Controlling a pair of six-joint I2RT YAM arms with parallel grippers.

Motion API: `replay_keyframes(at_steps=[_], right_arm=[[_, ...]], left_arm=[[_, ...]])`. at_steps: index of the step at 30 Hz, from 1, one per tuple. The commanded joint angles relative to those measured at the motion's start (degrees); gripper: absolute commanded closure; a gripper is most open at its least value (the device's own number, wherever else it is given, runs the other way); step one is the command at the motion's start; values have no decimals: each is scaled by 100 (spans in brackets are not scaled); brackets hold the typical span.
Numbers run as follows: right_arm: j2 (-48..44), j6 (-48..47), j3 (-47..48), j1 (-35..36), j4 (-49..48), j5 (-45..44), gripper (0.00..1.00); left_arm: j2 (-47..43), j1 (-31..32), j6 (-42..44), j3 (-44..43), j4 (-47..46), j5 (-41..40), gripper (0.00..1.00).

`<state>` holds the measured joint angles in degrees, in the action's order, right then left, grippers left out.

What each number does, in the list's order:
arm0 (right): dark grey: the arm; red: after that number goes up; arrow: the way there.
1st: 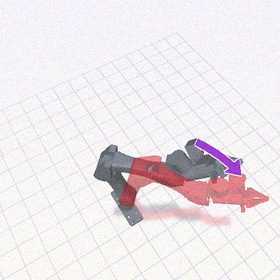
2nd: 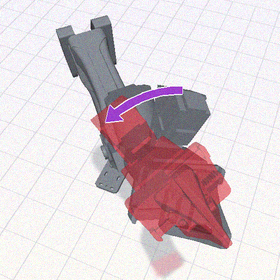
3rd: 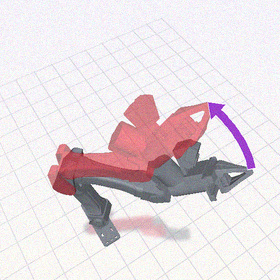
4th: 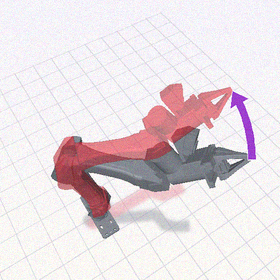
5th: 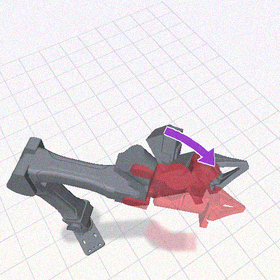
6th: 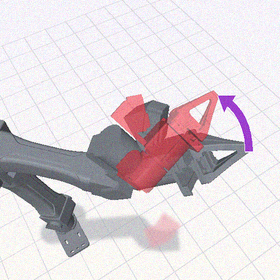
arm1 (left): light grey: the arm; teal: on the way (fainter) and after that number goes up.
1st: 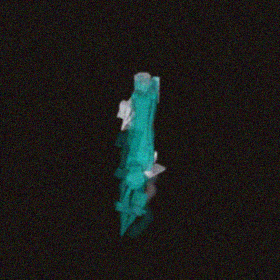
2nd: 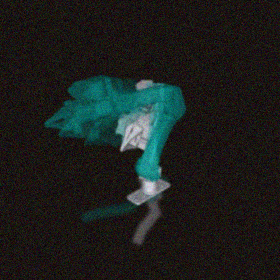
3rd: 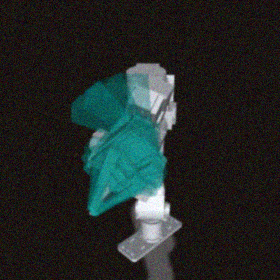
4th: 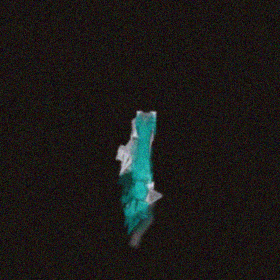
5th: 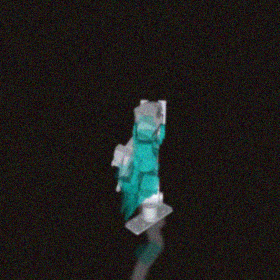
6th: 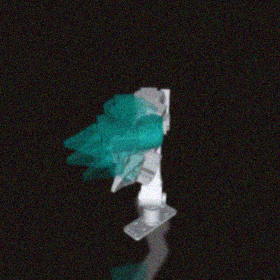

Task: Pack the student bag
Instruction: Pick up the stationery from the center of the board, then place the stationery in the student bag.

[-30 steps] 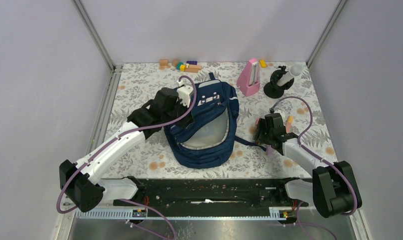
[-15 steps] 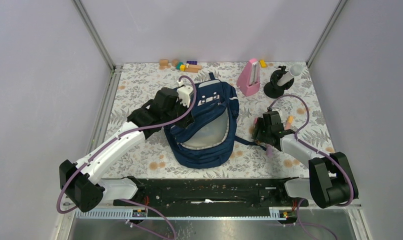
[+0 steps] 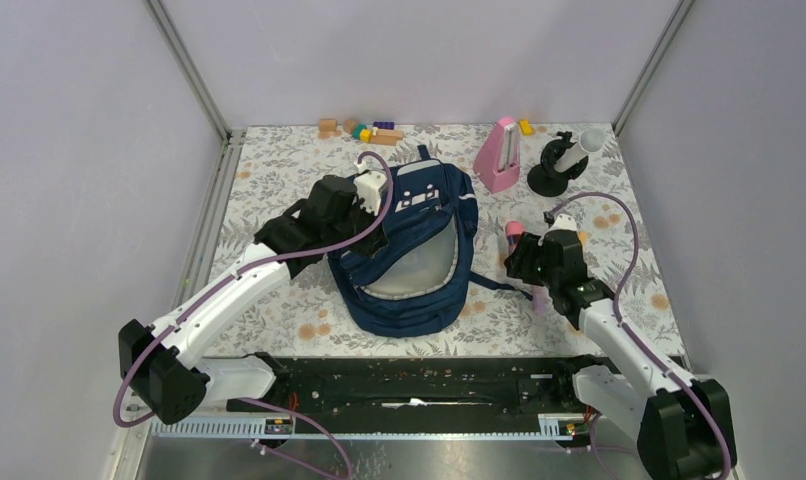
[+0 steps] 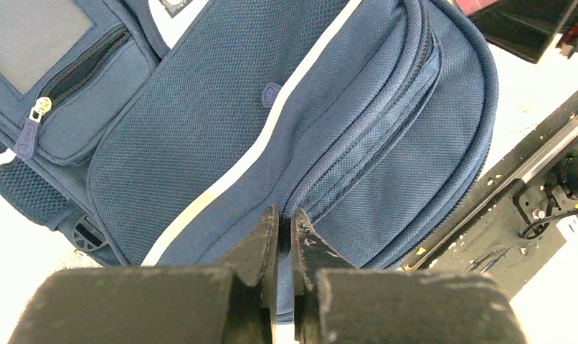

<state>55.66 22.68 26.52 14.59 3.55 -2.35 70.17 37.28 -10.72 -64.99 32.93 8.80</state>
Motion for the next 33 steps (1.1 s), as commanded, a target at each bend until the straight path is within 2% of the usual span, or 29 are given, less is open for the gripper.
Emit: replay_keyframes(at_steps=[1,4,8,12,17,20,23,28,31,33], right_arm=[[-594,-271,391,-17,456,753,100],[-1083,-155,505,-18,882,1076,100],[-1362,-85,681,-10,1226,1991,100],[-1154,-65,1025,22,1606,3038,100],[-897,132,1473,233,1893,3821,100],[-766,580,1693,408,2042,3749,100],[-551,1260,1687,597,1750,3746,100],[323,1709,2042,1507,1433,3074,100],[724,2149,2009,1767,568,2854,100],[895,2300,2025,1942,140,2388,100]], left_arm=[[-274,-57,-22,-182,-197,-49,100],[-265,-54,-18,-175,-199,-33,100],[-235,-56,-24,-173,-199,42,100],[-206,-54,-44,-174,-199,79,100],[-169,-54,-53,-180,-199,65,100],[-145,-54,-44,-188,-199,114,100],[-127,-54,-53,-189,-199,148,100],[-118,-58,-62,-197,-190,165,100],[-126,-54,-53,-179,-190,212,100],[-111,-54,-61,-167,-204,258,100]])
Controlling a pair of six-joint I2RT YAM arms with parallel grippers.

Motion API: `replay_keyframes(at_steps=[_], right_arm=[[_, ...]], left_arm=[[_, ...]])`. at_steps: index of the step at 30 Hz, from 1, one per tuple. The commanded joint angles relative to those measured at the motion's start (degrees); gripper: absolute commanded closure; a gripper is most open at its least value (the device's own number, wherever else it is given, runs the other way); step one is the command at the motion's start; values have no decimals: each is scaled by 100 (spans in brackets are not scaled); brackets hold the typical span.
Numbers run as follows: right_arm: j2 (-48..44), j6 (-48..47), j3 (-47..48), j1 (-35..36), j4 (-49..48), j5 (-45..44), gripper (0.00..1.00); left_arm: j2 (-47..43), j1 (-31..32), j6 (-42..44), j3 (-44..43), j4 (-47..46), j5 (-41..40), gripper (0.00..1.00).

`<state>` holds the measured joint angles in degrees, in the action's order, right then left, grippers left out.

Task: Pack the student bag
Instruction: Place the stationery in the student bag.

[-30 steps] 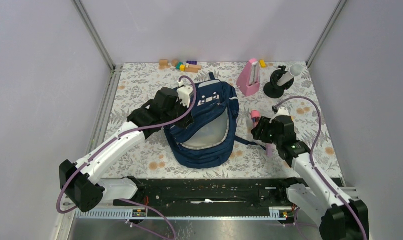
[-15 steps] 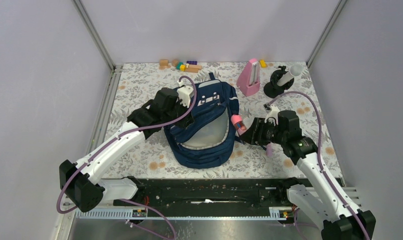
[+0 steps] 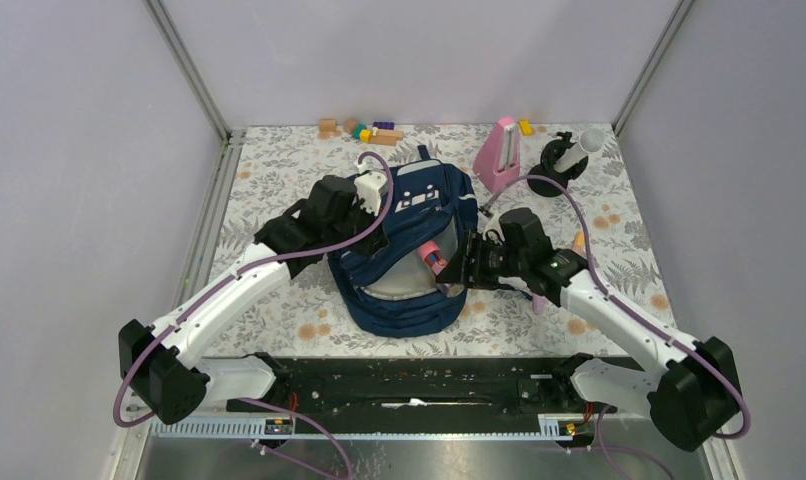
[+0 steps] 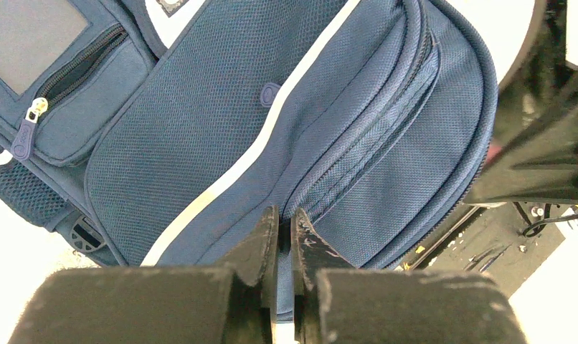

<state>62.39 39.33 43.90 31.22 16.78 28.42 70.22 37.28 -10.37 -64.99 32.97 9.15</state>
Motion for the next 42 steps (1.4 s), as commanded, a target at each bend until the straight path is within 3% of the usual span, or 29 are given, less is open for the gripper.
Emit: replay_keyframes(at_steps=[1,9,19,24,29,31,37,40,42], right_arm=[[290,674,301,374,-1415,-1043,100],[1194,856,6,739,-3413,-2589,100],[2069,-222,-626,1481,-5506,-4421,92],[2576,-688,-791,1640,-6381,-4924,80],[2785,-785,-821,1658,-6465,-4875,51],[2723,-793,-908,1659,-6510,-4834,45],[2248,-1159,-1129,1659,-6267,-4610,41],[1903,-1261,-1347,1667,-6108,-4558,21],[1641,-1297,-1518,1674,-5993,-4586,19]], left_arm=[[-98,-55,-97,-179,-205,232,100],[-43,-58,-115,-177,-203,293,100],[-22,-54,-105,-175,-203,269,100],[1,-49,-105,-180,-208,291,100],[12,-55,-97,-177,-203,268,100],[10,-54,-97,-174,-203,264,100],[45,-54,-92,-179,-202,264,100],[45,-58,-88,-180,-195,261,100],[60,-54,-88,-181,-194,257,100]])
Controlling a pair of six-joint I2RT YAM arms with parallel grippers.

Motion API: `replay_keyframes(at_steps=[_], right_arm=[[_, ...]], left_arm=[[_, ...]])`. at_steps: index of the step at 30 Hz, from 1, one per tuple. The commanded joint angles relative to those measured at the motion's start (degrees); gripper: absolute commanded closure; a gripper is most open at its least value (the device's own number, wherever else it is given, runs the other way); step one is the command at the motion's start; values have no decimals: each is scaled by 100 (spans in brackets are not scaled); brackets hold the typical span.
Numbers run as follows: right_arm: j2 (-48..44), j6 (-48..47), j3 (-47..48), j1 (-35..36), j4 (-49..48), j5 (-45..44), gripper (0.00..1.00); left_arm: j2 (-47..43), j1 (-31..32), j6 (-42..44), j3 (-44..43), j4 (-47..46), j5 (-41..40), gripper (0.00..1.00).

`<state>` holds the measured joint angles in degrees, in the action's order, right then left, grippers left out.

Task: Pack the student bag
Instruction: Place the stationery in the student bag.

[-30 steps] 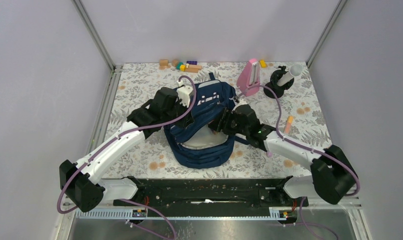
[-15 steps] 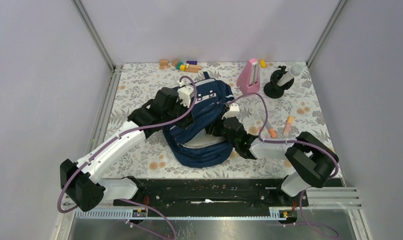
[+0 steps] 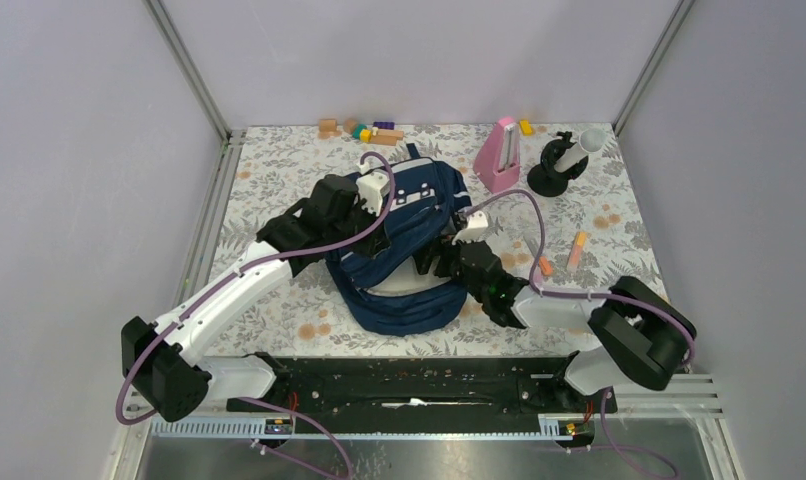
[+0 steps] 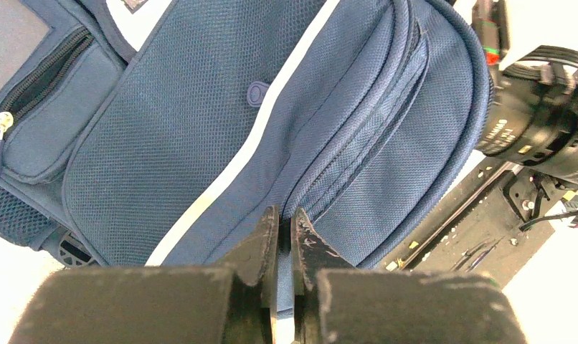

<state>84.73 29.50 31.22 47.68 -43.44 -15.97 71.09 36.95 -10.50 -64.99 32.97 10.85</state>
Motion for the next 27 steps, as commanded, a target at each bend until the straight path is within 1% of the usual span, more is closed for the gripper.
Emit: replay_keyframes(at_steps=[1,7,11,16,20,24,27], right_arm=[[-743,-325,-343,35,70,-159,19],[-1554,-518,-631,72,725,-173,19],[-2277,-569,-818,83,1398,-108,19],[-3232,-808,-778,79,2412,81,17],[-3966,-1019,-696,83,2982,334,16],[-4359,-995,-594,111,3324,659,17],[-4368,-910,-488,217,3413,832,19]], left_arm=[[-29,-25,-75,-178,-201,84,100],[16,-22,-84,-189,-195,108,100],[-30,-21,-84,-173,-195,51,100],[-2,-21,-82,-144,-239,-4,100],[68,-21,-194,-75,-389,67,100],[179,-21,-391,-83,-553,217,100],[293,-21,-579,-173,-684,330,100]])
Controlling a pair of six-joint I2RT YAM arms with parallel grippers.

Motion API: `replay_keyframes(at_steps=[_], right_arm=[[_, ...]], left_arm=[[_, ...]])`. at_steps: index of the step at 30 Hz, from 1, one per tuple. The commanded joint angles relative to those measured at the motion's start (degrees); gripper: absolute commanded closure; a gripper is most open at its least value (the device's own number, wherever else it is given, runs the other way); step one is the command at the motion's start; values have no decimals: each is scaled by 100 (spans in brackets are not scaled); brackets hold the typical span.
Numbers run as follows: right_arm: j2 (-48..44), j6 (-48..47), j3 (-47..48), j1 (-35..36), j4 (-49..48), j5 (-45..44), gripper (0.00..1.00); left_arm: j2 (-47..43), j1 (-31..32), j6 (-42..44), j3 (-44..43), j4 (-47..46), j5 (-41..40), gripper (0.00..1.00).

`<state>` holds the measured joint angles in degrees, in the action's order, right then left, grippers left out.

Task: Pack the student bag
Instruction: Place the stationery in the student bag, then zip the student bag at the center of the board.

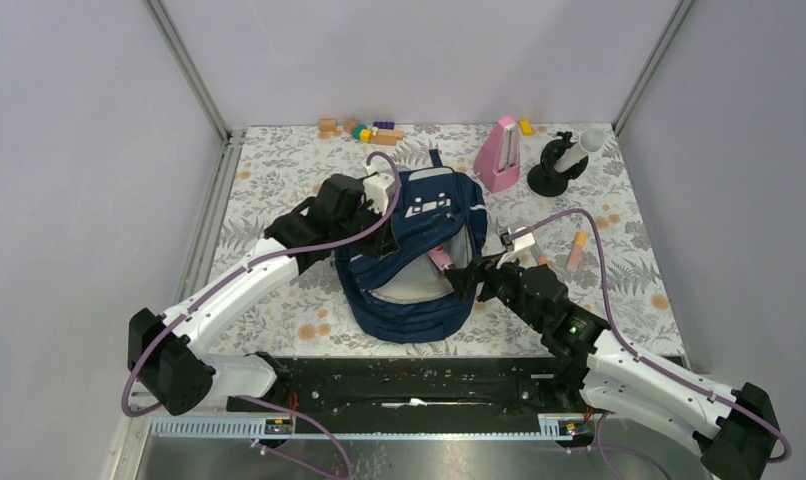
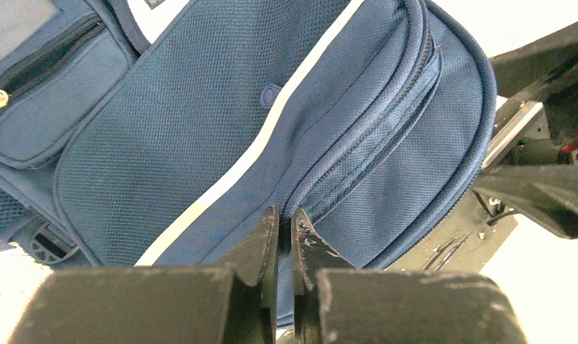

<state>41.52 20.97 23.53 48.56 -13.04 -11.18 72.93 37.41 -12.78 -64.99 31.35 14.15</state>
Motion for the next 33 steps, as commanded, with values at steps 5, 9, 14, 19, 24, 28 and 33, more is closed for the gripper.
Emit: replay_keyframes(at_steps=[5,9,14,19,24,28,33], right_arm=[[283,190,540,507,402,242,22],[560,319,674,1146,175,-351,24],[1222,503,958,2134,45,-1494,26],[2031,607,1243,2796,-387,-2353,28],[3121,606,1782,3013,-635,-2691,29],[3613,587,2060,3037,-651,-2910,29],[3956,622,2389,3039,-258,-2944,32]], left_arm=[[326,-67,-690,-607,-369,124,100],[489,-69,-812,-960,-288,62,100],[757,-72,-963,-1107,-401,271,100],[979,-58,-1198,-1199,-533,426,100],[1182,67,-1469,-1269,-779,526,100],[1336,160,-1341,-1383,-599,493,82],[1035,-169,-1276,-955,-522,320,22]])
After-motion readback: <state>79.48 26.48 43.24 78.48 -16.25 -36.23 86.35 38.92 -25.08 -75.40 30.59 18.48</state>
